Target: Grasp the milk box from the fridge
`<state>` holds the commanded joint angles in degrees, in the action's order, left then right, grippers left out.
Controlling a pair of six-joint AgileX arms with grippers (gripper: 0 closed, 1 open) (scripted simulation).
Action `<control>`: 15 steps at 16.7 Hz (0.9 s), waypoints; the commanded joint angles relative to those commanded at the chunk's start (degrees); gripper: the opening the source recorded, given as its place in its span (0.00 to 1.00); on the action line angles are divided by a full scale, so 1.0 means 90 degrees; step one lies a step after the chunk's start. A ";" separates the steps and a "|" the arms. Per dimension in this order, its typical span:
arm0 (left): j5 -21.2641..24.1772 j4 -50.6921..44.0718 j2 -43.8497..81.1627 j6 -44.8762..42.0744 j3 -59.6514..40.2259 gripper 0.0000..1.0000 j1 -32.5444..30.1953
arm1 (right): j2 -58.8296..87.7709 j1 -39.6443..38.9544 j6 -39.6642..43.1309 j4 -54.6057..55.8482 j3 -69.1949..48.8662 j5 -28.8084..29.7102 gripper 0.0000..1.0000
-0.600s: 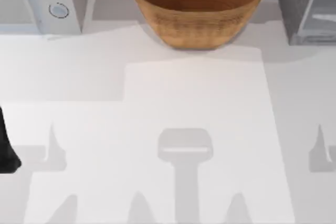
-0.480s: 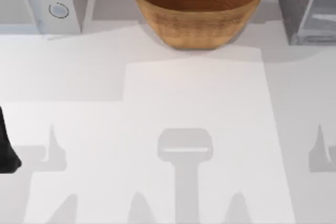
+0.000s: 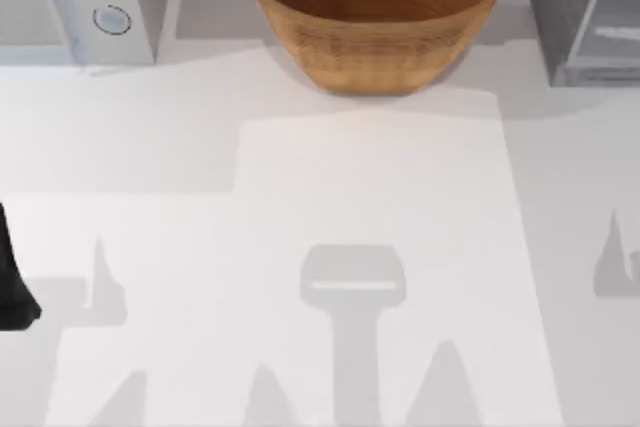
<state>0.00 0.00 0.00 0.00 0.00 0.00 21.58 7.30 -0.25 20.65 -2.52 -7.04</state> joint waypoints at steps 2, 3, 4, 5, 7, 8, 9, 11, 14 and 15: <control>0.0000 0.0000 0.0000 0.0000 0.0000 1.00 0.0000 | 0.1166 0.0341 -0.0012 0.1070 -0.0118 -0.0329 1.00; 0.0000 0.0000 0.0000 0.0000 0.0000 1.00 0.0000 | 0.1797 0.0523 -0.0018 0.1630 -0.0181 -0.0504 1.00; 0.0000 0.0000 0.0000 0.0000 0.0000 1.00 0.0000 | 0.2448 0.0708 -0.0024 0.2201 -0.0244 -0.0682 1.00; 0.0000 0.0000 0.0000 0.0000 0.0000 1.00 0.0000 | 0.3109 0.0894 -0.0030 0.2777 -0.0309 -0.0861 1.00; 0.0000 0.0000 0.0000 0.0000 0.0000 1.00 0.0000 | 0.4431 0.1259 -0.0042 0.3923 -0.0435 -0.1213 1.00; 0.0000 0.0000 0.0000 0.0000 0.0000 1.00 0.0000 | 0.5073 0.1436 -0.0048 0.4480 -0.0496 -0.1383 1.00; 0.0000 0.0000 0.0000 0.0000 0.0000 1.00 0.0000 | 0.5690 0.1606 -0.0054 0.5018 -0.0555 -0.1547 1.00; 0.0000 0.0000 0.0000 0.0000 0.0000 1.00 0.0000 | 0.6810 0.1918 -0.0065 0.6003 -0.0662 -0.1848 1.00; 0.0000 0.0000 0.0000 0.0000 0.0000 1.00 0.0000 | 0.8100 0.2297 -0.0077 0.7174 -0.0793 -0.2213 1.00; 0.0000 0.0000 0.0000 0.0000 0.0000 1.00 0.0000 | 0.8413 0.2394 -0.0081 0.7462 -0.0827 -0.2306 1.00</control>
<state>0.00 0.00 0.00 0.00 0.00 0.00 97.30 28.85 -0.97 87.81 -9.96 -27.79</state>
